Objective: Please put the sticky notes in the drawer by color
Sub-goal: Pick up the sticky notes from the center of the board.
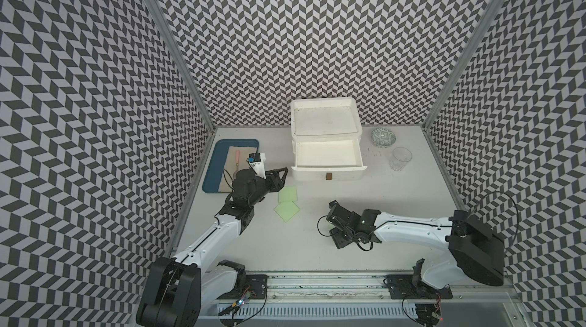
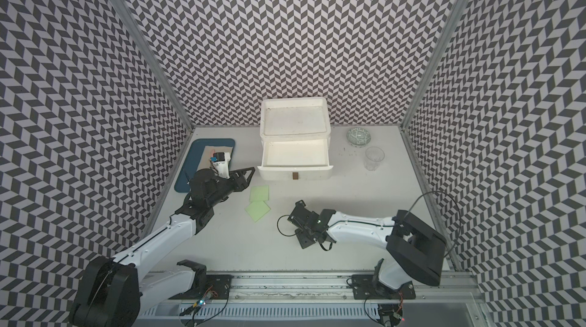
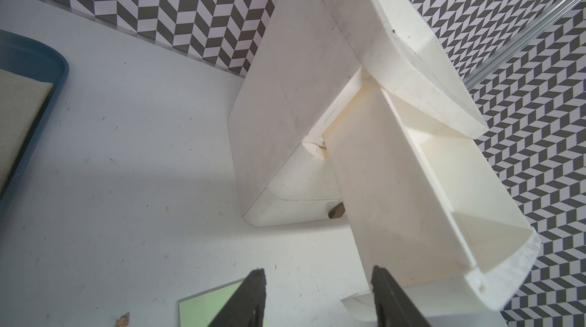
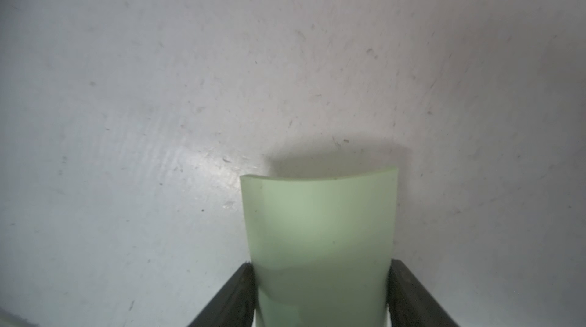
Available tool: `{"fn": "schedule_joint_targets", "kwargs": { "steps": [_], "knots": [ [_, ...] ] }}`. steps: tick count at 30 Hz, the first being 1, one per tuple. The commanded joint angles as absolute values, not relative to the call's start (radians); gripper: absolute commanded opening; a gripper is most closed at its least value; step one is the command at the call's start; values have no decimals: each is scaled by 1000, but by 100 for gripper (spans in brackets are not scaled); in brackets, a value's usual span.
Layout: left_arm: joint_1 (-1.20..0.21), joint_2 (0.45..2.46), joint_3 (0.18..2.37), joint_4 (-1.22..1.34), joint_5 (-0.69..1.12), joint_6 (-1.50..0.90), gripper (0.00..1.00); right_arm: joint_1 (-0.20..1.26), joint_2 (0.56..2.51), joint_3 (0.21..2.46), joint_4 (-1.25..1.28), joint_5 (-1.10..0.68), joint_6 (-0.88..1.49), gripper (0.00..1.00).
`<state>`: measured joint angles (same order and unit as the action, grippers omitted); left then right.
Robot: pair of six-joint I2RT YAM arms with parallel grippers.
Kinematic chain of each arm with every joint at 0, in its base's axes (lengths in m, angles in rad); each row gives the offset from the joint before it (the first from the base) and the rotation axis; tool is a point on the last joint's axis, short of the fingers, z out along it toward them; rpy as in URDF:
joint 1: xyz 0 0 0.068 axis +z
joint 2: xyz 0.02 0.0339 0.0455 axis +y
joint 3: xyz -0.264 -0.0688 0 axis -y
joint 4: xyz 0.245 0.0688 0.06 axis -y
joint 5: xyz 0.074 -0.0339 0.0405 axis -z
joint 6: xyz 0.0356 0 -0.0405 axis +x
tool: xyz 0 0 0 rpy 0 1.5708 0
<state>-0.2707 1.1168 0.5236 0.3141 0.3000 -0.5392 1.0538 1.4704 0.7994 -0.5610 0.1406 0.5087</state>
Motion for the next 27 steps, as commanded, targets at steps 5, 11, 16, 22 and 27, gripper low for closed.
{"fn": "schedule_joint_targets", "kwargs": {
  "steps": [5,11,16,22,27],
  "knots": [
    [-276,1111,512,341,290,-524,57,1058,1333,1071,-551,189,437,65],
    [-276,1127,504,356,289,-523,57,979,1318,1229,-406,267,356,66],
    [-275,1142,501,361,288,-520,57,783,1354,1242,-235,152,394,66],
    [-276,1138,501,353,278,-514,57,686,1483,1296,-150,184,363,66],
    [-275,1135,500,348,263,-509,57,655,1565,1364,-175,188,335,70]
  ]
}}
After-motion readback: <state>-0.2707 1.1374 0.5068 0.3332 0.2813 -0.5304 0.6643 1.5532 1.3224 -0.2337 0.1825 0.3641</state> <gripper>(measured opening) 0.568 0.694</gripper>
